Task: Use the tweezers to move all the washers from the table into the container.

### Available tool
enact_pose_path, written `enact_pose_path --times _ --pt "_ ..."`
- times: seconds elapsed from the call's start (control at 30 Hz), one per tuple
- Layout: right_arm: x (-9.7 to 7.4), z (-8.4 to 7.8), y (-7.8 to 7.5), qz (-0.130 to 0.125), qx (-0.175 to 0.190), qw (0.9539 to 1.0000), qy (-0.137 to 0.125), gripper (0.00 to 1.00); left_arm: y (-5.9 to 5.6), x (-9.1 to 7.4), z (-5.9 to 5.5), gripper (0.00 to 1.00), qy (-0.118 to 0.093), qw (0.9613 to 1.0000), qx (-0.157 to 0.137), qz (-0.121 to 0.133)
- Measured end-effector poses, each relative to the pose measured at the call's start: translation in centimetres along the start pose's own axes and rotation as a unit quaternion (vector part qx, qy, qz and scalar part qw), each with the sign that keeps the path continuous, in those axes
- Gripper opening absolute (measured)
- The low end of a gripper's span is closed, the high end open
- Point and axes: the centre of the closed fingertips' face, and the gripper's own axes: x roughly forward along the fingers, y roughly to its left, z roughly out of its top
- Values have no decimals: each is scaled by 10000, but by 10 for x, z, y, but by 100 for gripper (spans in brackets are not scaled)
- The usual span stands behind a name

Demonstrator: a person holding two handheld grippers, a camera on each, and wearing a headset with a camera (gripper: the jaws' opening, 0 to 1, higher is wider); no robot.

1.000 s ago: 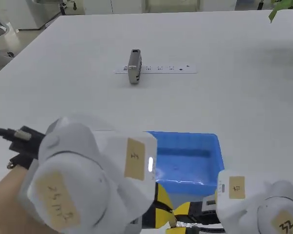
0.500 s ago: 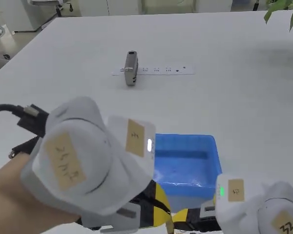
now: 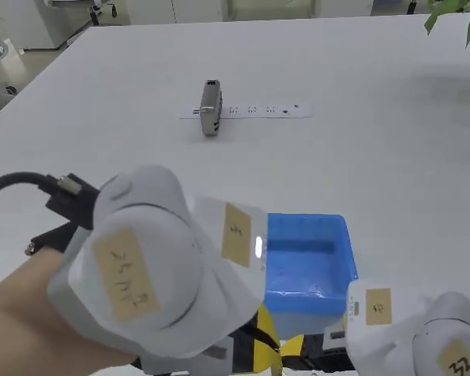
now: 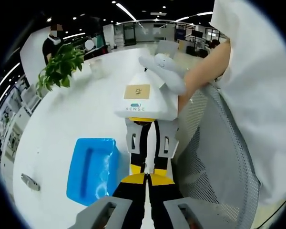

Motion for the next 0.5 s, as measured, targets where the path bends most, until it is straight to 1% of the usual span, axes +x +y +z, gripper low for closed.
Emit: enact_pose_path --times 0.03,0.1,0.13,0.17,0.2,0.23,0.27,0.3,0.33,0.37,0.4,0.43,0.47,0.5 --pt "-2 5 1 16 -9 10000 -82 12 0 0 0 0 -2 10000 -6 -5" --pt "-2 9 3 39 -55 9999 -133 10 0 0 0 0 0 10000 -18 -15" --pt "-2 9 3 34 -105 9999 -121 9 0 0 0 0 -7 10000 -33 -23" --pt "-1 6 0 -10 -303 9995 -3 6 0 1 1 0 -36 10000 -45 -23" --pt "-1 5 -1 -13 -472 9989 14 4 2 1 3 0 -100 9999 -77 28" --pt "-1 5 -1 -23 -410 9992 0 3 5 2 3 0 -128 9998 -117 113" --pt "-1 6 -2 -9 -384 9993 -8 3 7 2 4 0 -228 9993 -218 193" --pt "-2 5 -3 14 -336 9994 23 3 6 1 8 0 -463 9975 -500 196" --pt "-2 5 -3 48 -301 9995 19 2 6 0 10 0 -629 9955 -669 223" --pt "-2 5 -3 32 -263 9996 21 2 9 -3 12 0 -854 9915 -921 335" --pt "-3 4 -3 28 -258 9997 22 2 10 -5 13 0 -988 9886 -1073 374" --pt "-3 4 -3 21 -232 9997 14 2 9 -8 12 1 -1128 9847 -1264 401" --pt "-3 4 -3 -4 -208 9998 -3 2 10 -10 10 4 -1216 9818 -1380 481" --pt "-3 5 -4 -28 -97 9999 -48 2 14 -13 7 9 -1331 9774 -1507 658"
